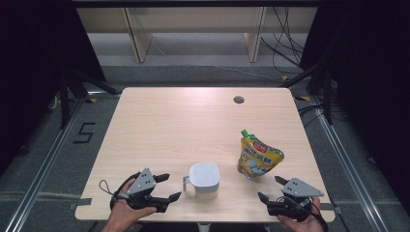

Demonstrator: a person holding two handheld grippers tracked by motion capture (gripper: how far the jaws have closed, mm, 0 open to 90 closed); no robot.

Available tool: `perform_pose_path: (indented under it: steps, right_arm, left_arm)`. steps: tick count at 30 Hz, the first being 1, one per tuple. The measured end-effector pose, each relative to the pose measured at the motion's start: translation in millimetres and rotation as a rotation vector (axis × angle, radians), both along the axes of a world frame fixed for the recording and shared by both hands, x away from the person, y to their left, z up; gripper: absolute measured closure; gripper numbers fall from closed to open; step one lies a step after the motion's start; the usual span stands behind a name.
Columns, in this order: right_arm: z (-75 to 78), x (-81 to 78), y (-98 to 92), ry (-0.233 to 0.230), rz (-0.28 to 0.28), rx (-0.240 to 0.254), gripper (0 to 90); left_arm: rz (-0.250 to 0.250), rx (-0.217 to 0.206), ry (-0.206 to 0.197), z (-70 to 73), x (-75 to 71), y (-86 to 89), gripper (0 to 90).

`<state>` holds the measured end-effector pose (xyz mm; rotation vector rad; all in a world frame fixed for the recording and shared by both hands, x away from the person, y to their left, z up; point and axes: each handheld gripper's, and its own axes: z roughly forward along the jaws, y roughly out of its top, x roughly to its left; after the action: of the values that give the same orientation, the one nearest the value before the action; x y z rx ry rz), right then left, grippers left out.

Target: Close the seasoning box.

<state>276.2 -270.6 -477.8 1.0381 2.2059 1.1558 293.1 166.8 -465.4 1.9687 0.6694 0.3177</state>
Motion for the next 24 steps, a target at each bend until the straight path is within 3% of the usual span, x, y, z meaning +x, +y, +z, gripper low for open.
perform_pose_path:
  steps: [1,3,6,7,8,10,11,14,15,17,18,19,20,22,23,24]
  right_arm:
    - [-0.2,0.8,0.1,-0.021,0.013,-0.004,18.8]
    - [0.0,-1.5,2.1,0.001,0.016,0.003,18.8]
    - [-0.7,-1.1,2.5,-0.025,0.029,-0.011,18.2]
    - [-0.4,-2.6,3.5,-0.001,0.027,-0.004,18.2]
    - [-0.3,-2.6,3.6,-0.010,0.029,-0.005,18.2]
    - [-0.4,-2.8,3.7,-0.011,0.031,-0.010,18.2]
    - [-0.5,-3.4,4.1,-0.004,0.029,-0.008,18.2]
    - [-0.7,-4.1,4.7,-0.002,0.029,-0.007,18.2]
    - [-1.2,-4.4,5.5,0.013,0.033,0.005,18.2]
    - [-0.7,-4.4,5.3,-0.008,0.036,-0.011,18.3]
    - [-0.7,-5.3,6.1,0.010,0.037,-0.009,18.4]
    - [-0.9,-5.3,6.7,0.010,0.040,-0.011,18.4]
    - [-0.7,-5.6,7.0,0.012,0.041,-0.011,18.4]
    - [-1.5,-4.3,7.4,-0.003,0.059,-0.014,18.4]
    - [-1.0,-5.7,8.3,0.007,0.054,-0.018,18.5]
    - [-0.7,-8.0,10.0,0.019,0.043,-0.006,18.5]
  left_arm:
    - [0.004,0.001,0.000,-0.9,-1.1,-0.3,25.8]
    - [0.009,0.008,0.002,-2.9,-3.9,0.0,25.3]
    - [0.001,0.009,-0.004,-6.3,-5.6,1.7,24.5]
    - [0.009,0.020,-0.002,-7.3,-6.9,2.7,24.5]
    - [0.015,0.013,0.015,-9.8,-8.8,2.8,24.4]
    - [0.006,0.032,0.003,-11.0,-9.2,3.9,24.4]
    - [0.019,0.017,0.026,-12.8,-11.5,2.7,24.4]
    - [0.009,0.045,0.011,-15.7,-11.4,3.2,24.3]
    - [0.024,0.043,0.035,-18.1,-12.6,2.4,24.2]
    - [0.016,0.073,0.033,-19.1,-13.6,2.8,24.1]
    - [0.015,0.085,0.038,-20.1,-14.1,2.8,24.1]
    - [0.021,0.062,0.045,-20.9,-15.9,1.0,24.1]
    - [0.010,0.074,0.030,-21.3,-16.0,1.3,24.0]
    - [0.018,0.071,0.041,-22.8,-18.5,0.4,23.9]
    - [0.013,0.084,0.031,-23.2,-18.7,0.7,23.8]
    - [0.018,0.068,0.036,-24.5,-20.1,-0.5,23.7]
